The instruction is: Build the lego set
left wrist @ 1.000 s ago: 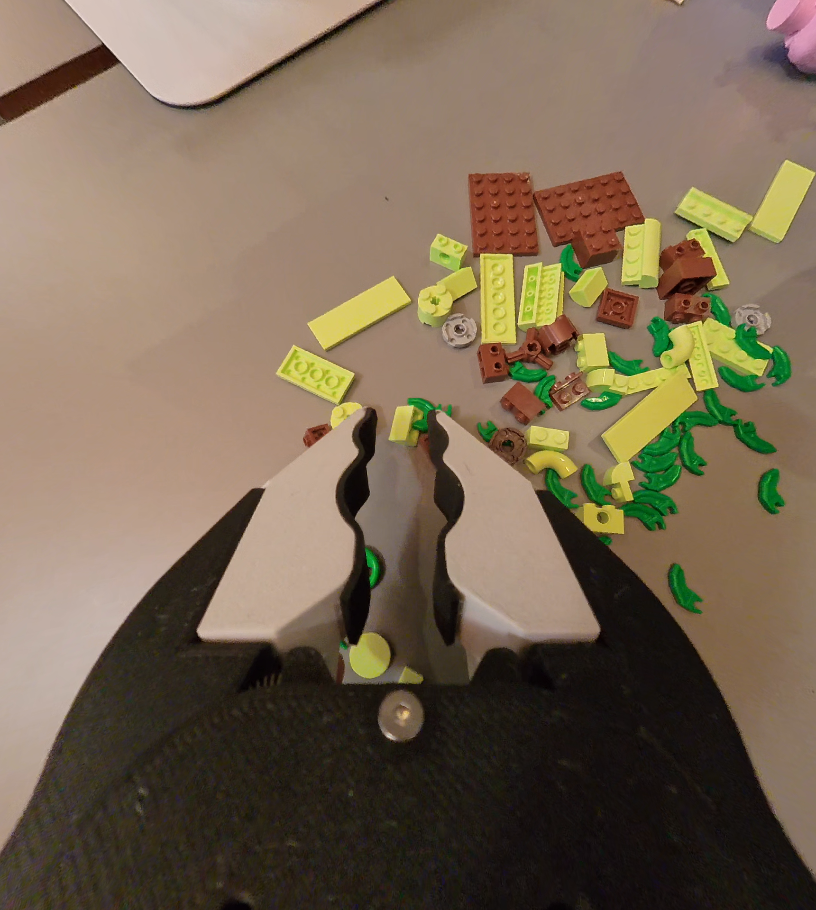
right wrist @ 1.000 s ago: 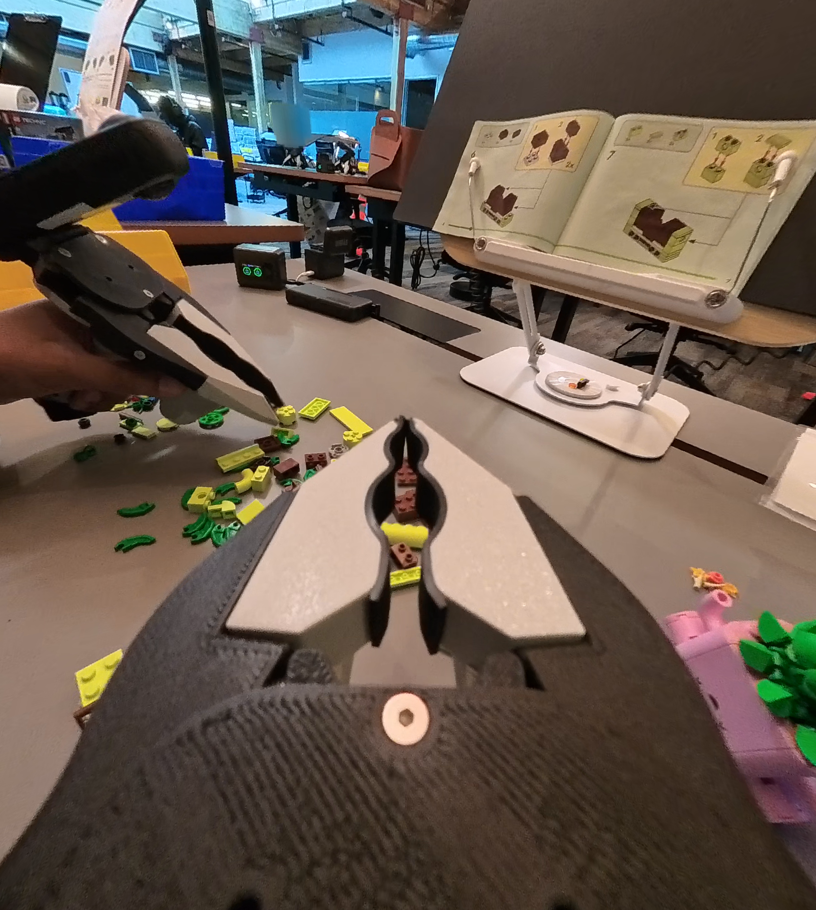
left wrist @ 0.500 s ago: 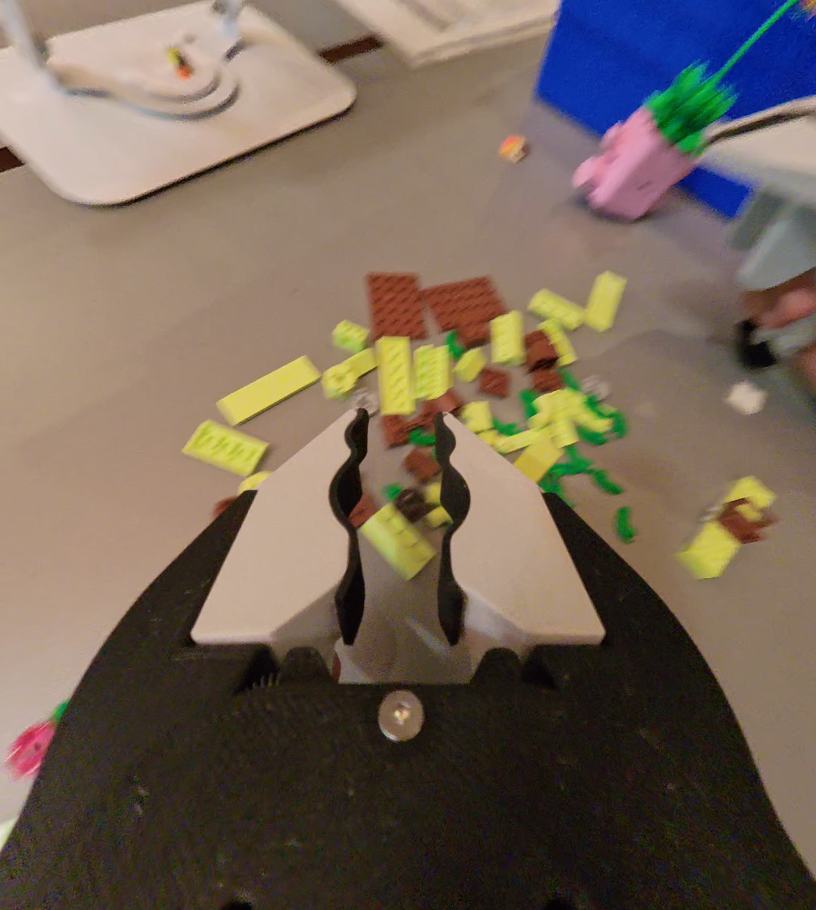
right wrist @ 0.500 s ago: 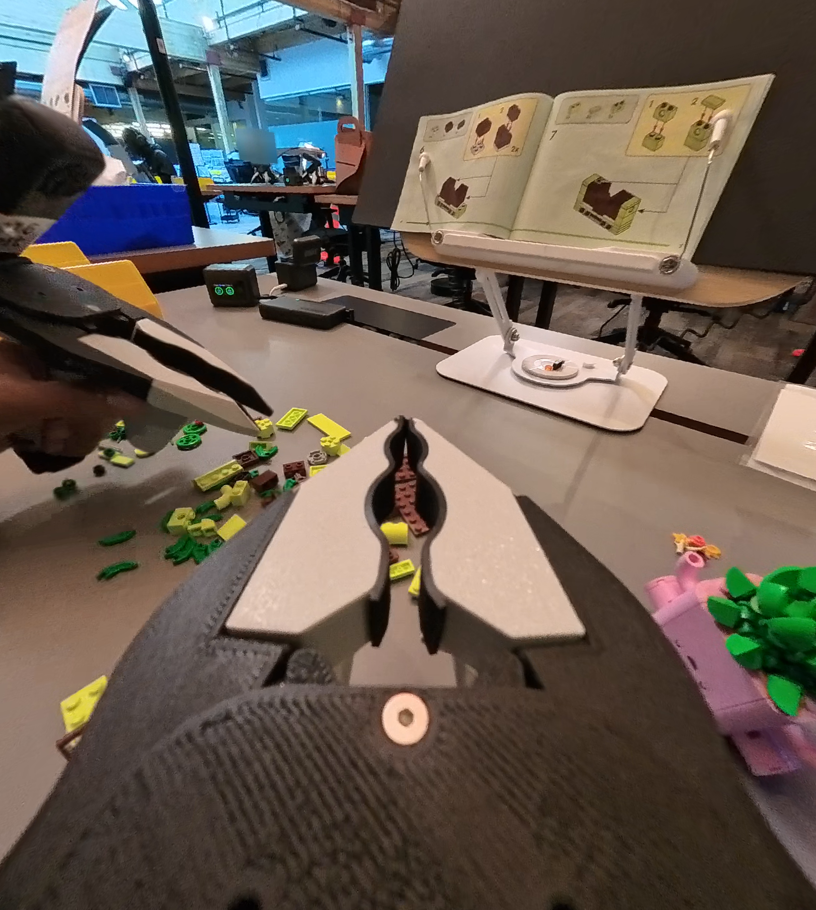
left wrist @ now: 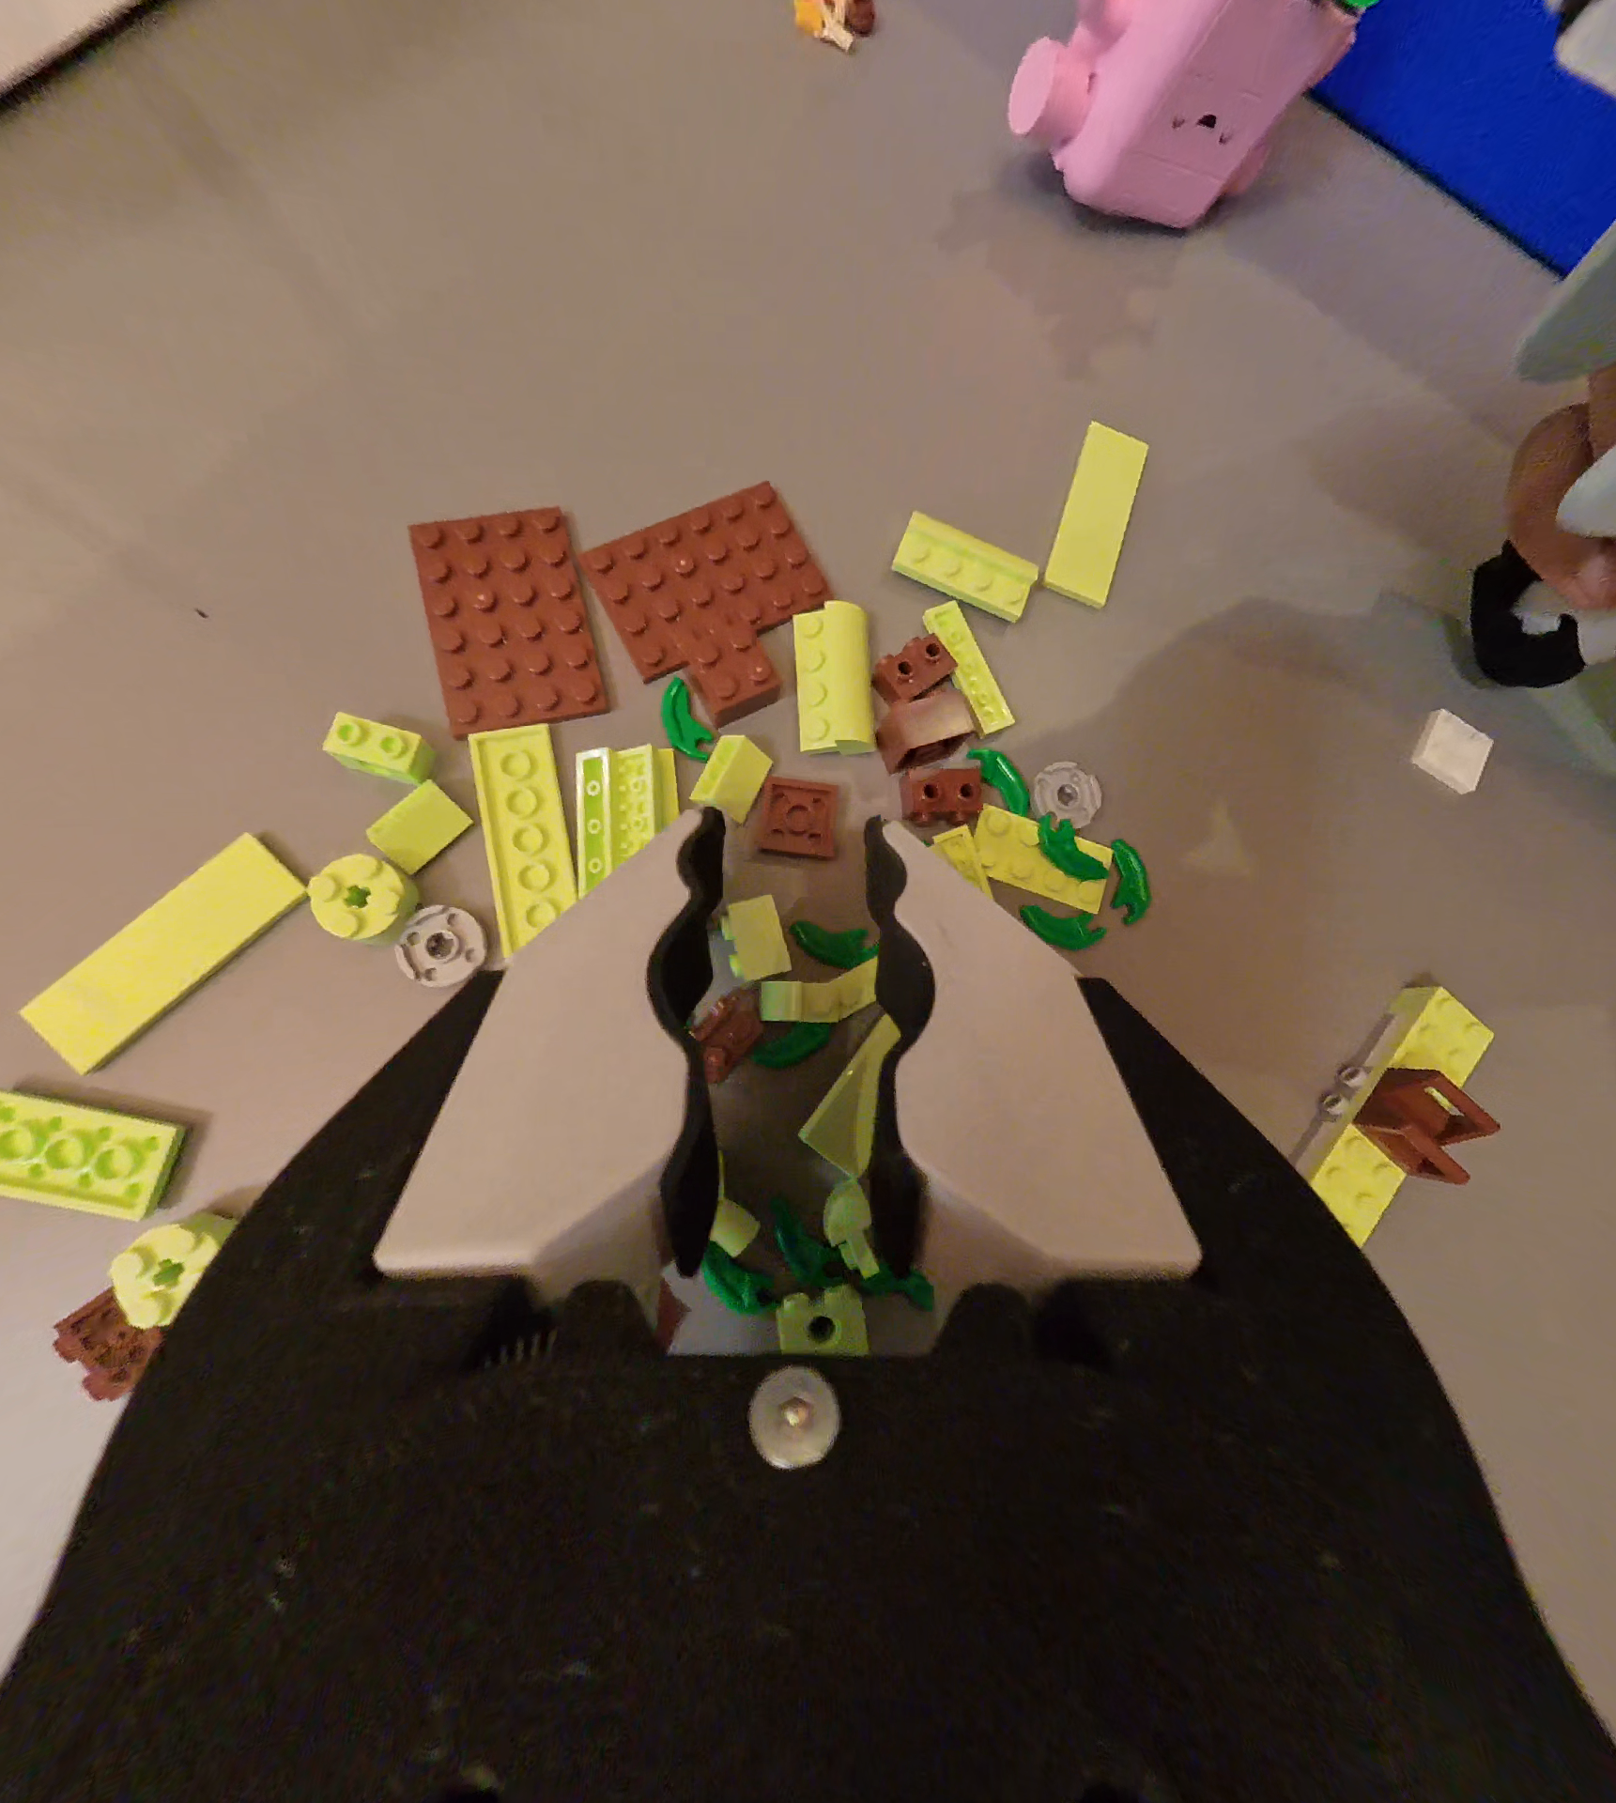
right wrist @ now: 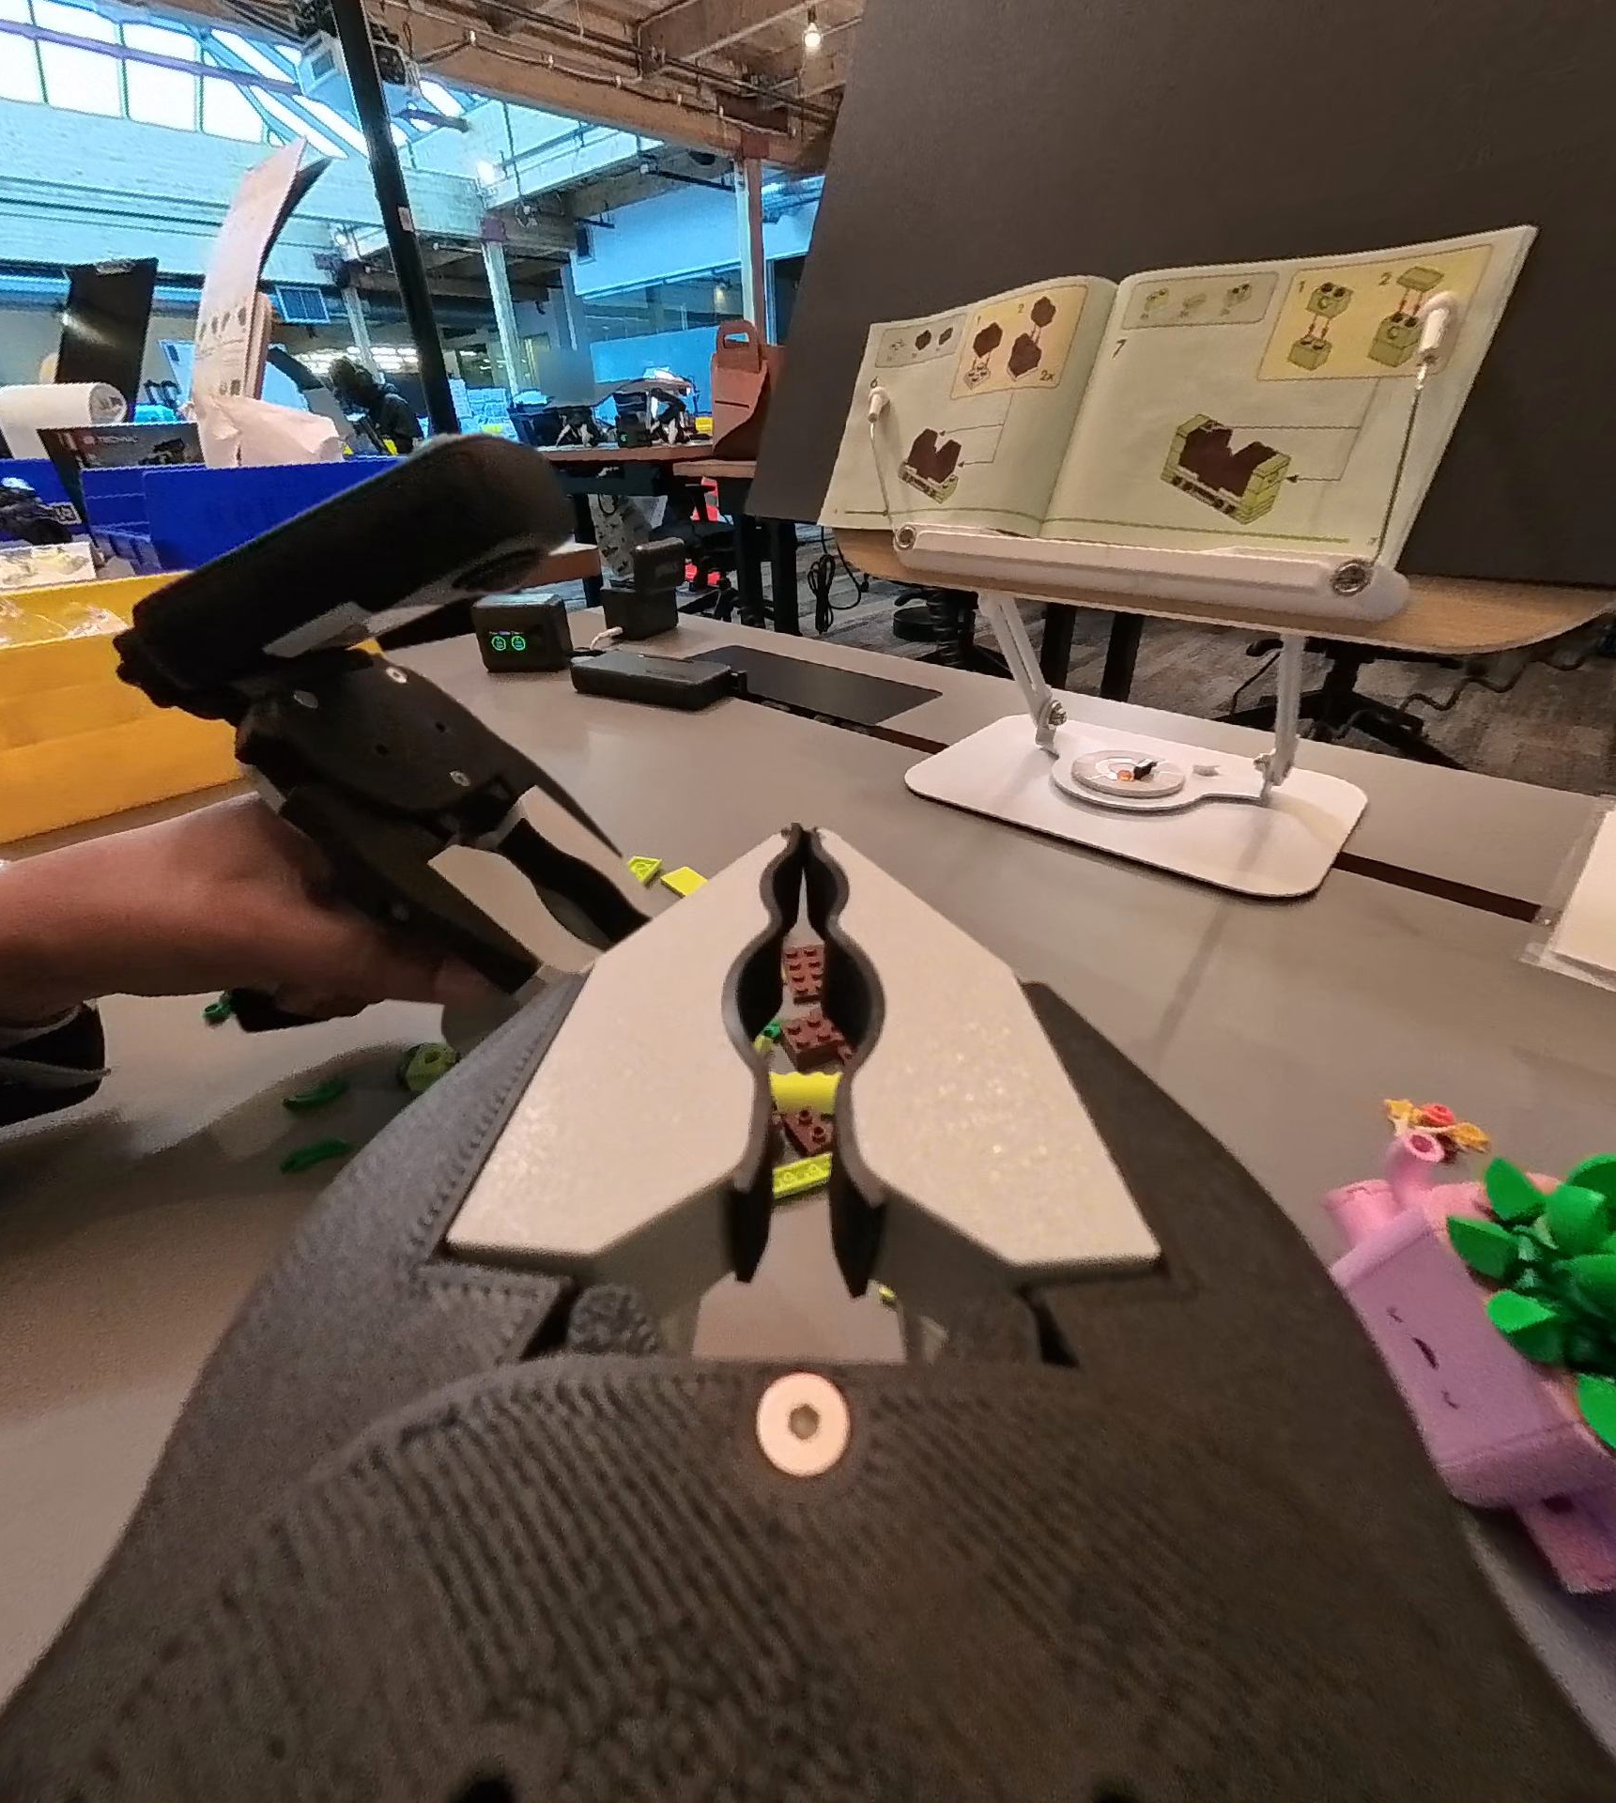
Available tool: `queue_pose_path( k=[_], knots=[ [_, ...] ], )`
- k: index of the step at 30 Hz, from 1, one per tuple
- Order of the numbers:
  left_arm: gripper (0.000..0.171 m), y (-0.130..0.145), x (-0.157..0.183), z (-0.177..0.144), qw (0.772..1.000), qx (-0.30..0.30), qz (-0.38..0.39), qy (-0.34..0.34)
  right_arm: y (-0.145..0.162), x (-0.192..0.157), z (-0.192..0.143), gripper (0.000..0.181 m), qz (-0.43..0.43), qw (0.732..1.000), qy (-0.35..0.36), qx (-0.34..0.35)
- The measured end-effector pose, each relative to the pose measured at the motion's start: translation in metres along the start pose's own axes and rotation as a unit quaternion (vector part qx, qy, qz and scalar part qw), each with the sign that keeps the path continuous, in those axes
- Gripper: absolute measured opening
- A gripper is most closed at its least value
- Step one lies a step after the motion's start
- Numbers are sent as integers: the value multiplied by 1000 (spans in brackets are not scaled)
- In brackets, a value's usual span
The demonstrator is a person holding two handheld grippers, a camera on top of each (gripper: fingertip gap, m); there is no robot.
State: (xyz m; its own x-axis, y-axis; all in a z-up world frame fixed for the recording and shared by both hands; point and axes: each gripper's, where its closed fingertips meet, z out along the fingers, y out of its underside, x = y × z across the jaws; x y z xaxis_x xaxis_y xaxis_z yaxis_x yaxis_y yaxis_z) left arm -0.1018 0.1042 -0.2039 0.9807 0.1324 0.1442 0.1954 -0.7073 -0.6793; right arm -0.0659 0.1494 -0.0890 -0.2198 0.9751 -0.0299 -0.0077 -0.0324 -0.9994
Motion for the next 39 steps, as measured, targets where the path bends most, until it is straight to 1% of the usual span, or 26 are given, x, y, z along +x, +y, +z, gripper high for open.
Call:
queue_pose_path(
  k=[6,8,9,11,12,14,15,16,20,23,26,28,31,35,39],
  knots=[
    [27,-21,-5,6,999,5,39,-23,1,-3,1,0,3,1000,-6,-1],
    [26,-30,-8,8,998,19,48,-32,2,-3,1,0,1,1000,-6,-3],
    [24,-35,-7,7,998,36,51,-31,2,-3,1,0,1,1000,-6,-5],
    [14,-48,-1,-2,993,102,59,-30,4,-3,2,0,2,1000,-8,-8],
    [14,-52,1,-9,989,131,57,-30,4,-4,2,0,2,1000,-8,-10],
    [13,-52,5,-18,986,153,61,-26,7,-4,3,0,1,1000,-10,-15],
    [9,-53,1,-22,984,161,65,-41,8,-5,4,0,1,1000,-10,-18],
    [0,-54,-5,-26,982,167,67,-60,9,-6,5,0,-1,1000,-11,-22],
    [0,-62,-14,-39,972,202,73,-92,13,-7,7,0,-23,999,-12,-32],
    [0,-61,-22,-45,972,205,60,-97,7,-11,5,0,-57,998,-15,-11],
    [0,-60,-26,-52,974,211,37,-75,11,-10,7,0,-75,997,-11,-15],
    [0,-60,-27,-54,974,222,10,-50,16,-10,12,0,-68,997,-16,-24],
    [1,-57,-25,-49,975,220,-19,-10,23,-12,17,0,-51,997,-31,-40],
    [3,-53,-25,-43,976,214,-29,1,21,-17,15,0,-41,997,-39,-47],
    [3,-51,-26,-40,976,215,-33,6,23,-16,16,0,-54,997,-37,-50]
  ],
)
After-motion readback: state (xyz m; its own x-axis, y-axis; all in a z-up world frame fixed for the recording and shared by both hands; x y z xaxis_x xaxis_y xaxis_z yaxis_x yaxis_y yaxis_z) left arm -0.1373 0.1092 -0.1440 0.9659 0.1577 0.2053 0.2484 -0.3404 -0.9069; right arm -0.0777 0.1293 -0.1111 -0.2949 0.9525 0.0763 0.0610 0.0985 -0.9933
